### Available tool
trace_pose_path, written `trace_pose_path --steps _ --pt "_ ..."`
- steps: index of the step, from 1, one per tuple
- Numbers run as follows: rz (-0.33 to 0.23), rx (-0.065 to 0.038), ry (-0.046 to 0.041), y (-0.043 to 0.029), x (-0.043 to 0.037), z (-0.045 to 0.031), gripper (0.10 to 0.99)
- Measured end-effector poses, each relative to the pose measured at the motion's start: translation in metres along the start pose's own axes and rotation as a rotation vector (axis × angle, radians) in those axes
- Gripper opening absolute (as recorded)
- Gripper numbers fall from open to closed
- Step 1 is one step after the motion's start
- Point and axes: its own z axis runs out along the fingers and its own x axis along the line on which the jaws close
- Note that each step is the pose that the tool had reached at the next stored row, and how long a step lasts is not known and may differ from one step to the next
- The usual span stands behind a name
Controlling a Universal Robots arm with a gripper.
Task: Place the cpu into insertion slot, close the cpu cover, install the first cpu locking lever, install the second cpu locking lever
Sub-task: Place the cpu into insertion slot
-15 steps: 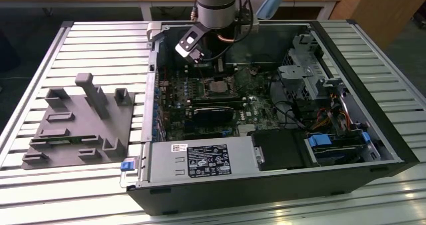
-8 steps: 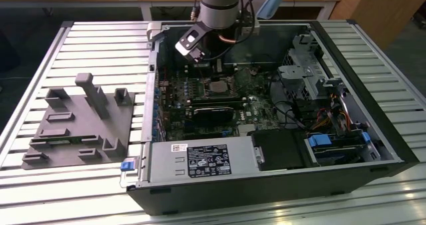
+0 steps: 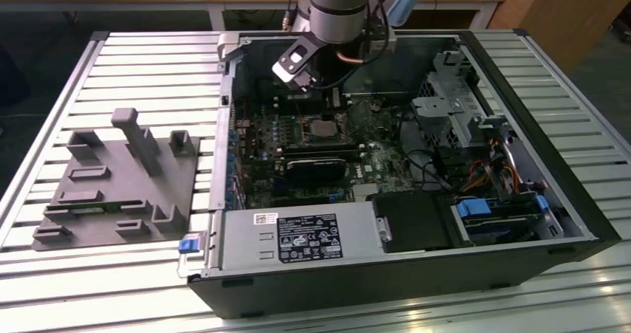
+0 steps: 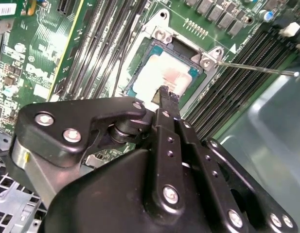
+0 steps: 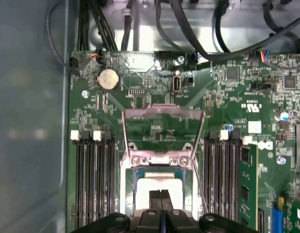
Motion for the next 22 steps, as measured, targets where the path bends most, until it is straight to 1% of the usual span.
trace_pose_path --steps 7,13,15,22 --pt "0.000 0.000 0.0001 0.0001 -0.0001 0.0076 0.106" --pt "0.000 0.000 0.0000 -0.0001 -0.0001 0.0084 0.106" --pt "0.000 -0.001 0.0002 -0.0015 -0.0001 0.0093 0.106" --pt "0.000 -0.001 0.0000 -0.0041 -0.0003 0.0156 0.106"
